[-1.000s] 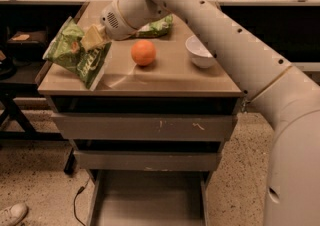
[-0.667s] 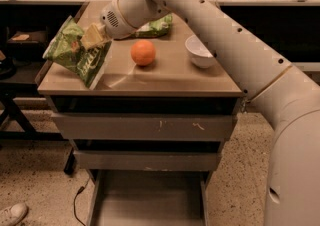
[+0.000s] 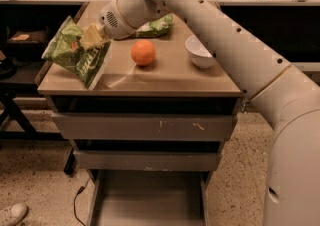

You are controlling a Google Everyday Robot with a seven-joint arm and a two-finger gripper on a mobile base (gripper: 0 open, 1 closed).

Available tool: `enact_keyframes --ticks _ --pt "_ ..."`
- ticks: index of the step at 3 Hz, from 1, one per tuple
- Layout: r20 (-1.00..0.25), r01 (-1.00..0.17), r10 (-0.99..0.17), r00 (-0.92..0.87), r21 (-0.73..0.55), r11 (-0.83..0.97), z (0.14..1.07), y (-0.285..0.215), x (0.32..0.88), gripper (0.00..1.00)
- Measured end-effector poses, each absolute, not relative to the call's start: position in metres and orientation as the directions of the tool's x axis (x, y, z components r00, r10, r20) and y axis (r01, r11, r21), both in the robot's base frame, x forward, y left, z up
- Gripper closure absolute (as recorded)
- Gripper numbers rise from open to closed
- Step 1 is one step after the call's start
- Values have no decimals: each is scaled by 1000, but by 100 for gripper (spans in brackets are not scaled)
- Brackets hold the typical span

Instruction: Pick green jalapeno chip bag from bottom drawer and place on counter

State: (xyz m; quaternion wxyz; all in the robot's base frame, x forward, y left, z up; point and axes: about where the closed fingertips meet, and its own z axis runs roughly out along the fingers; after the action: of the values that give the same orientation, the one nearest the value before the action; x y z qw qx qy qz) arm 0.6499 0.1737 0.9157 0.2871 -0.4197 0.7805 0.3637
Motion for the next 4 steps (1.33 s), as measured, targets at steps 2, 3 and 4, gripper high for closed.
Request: enact_keyframes --ticks 2,3,4 --pt "-753 -864 -446 -483 327 383 916 174 650 13" --pt "-753 -864 -446 -483 327 383 916 174 650 0" --pt "-754 -866 -448 -481 326 381 916 174 650 0"
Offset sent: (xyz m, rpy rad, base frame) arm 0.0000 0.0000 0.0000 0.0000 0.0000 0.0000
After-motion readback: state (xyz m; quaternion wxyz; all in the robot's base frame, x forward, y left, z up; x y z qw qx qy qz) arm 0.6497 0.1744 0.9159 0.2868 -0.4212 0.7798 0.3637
